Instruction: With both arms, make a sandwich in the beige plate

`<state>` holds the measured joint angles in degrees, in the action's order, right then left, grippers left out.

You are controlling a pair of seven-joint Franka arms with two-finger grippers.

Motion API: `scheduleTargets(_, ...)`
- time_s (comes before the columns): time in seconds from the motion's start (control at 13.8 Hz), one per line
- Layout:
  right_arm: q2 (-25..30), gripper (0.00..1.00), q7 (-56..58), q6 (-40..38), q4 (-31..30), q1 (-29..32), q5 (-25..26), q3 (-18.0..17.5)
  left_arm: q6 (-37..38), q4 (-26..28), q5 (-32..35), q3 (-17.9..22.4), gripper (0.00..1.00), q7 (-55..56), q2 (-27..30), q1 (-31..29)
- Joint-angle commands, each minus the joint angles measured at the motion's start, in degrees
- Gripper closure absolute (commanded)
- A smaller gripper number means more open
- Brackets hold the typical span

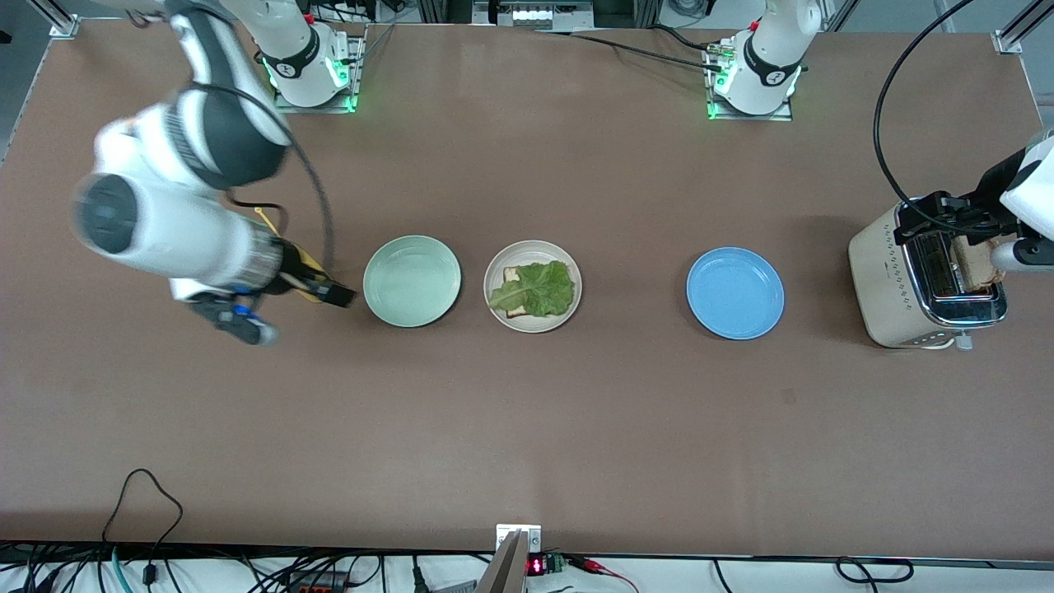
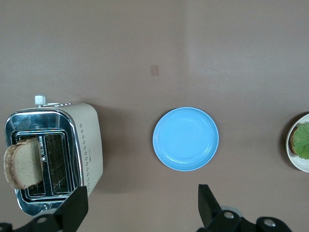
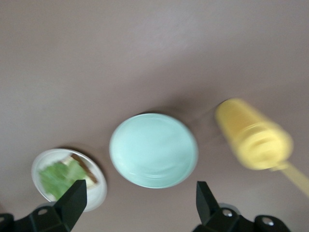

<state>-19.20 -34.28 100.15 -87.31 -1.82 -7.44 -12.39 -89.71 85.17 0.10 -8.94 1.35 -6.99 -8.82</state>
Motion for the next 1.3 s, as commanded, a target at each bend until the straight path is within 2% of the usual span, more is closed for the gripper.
scheduleTargets(0.0, 5.21, 0.0, 16.65, -4.6, -1.64, 6.89, 2.94, -0.7, 0.33, 0.26, -0.1, 0.07, 0.0, -0.74, 0.92, -0.41)
scheduleTargets(0.14, 7.77, 0.0, 27.73, -7.41, -1.37, 8.84, 8.47, -0.01, 0.33, 0.26, -0.01, -0.02, 0.0, -0.74, 1.01, -0.41)
scheduleTargets(0.22, 8.91, 0.0, 30.65, -8.47, -1.2, 8.85, 9.62, 1.65, 0.33, 0.35, -0.01, -0.02, 0.0, -0.74, 1.1, -0.41)
scheduleTargets(0.43, 12.34, 0.0, 33.67, -11.29, 0.2, 7.62, 9.72, 7.54, -0.2, 2.19, -0.1, -0.02, 0.0, -0.65, 2.41, -0.49)
scheduleTargets(0.72, 16.74, 0.0, 33.84, -12.08, 0.04, 2.62, 8.85, 16.77, -0.73, 2.9, -0.1, -0.02, 0.0, -0.65, 2.77, -0.41)
scheduleTargets(1.23, 14.72, 0.0, 34.2, -13.93, 0.21, 2.52, 8.84, 16.61, -0.73, 2.9, -0.1, -0.02, 0.0, -0.74, 2.77, -0.41)
